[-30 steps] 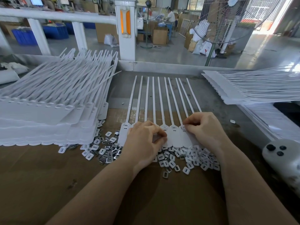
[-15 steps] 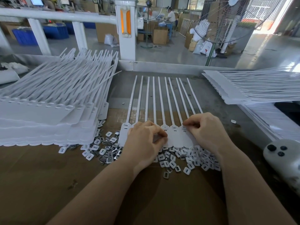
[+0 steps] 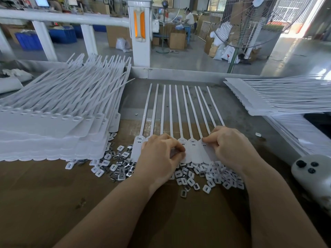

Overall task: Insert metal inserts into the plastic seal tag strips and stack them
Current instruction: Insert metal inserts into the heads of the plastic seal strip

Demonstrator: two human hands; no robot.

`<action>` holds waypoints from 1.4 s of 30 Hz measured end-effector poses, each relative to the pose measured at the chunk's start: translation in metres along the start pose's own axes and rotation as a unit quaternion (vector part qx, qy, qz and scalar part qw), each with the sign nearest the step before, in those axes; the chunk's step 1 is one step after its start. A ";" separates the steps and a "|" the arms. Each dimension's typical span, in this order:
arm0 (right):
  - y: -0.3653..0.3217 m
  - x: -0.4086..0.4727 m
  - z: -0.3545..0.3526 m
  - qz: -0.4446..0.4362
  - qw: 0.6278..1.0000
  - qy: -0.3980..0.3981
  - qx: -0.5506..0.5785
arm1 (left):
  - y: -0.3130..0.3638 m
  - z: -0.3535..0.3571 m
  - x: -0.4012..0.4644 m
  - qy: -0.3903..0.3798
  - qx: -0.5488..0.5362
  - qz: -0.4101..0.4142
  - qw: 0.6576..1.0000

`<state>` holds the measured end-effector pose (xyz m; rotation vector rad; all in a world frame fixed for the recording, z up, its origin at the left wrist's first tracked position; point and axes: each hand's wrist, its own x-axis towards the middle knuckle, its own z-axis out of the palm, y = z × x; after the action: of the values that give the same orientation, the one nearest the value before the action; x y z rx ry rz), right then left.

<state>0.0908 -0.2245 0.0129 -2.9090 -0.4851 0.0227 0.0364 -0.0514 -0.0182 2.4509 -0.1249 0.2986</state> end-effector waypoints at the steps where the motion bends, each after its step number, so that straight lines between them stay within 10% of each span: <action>1: 0.000 0.000 0.000 0.002 1.000 -0.013 -0.007 | 0.000 0.000 0.000 0.000 0.001 0.000 1.000; 22: -0.004 0.000 0.002 0.038 0.999 0.005 0.010 | 0.000 0.001 0.001 0.001 0.009 -0.004 1.000; 31: -0.002 -0.002 0.007 0.061 0.981 0.131 0.126 | 0.000 0.000 -0.001 0.019 0.009 0.024 1.000; 42: 0.000 0.002 0.009 0.079 0.963 0.174 0.189 | 0.016 -0.001 -0.013 -0.029 0.029 0.198 0.979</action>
<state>0.0920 -0.2218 0.0038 -2.4926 -0.1636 -0.3294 0.0214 -0.0632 -0.0107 2.4798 -0.6415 0.4051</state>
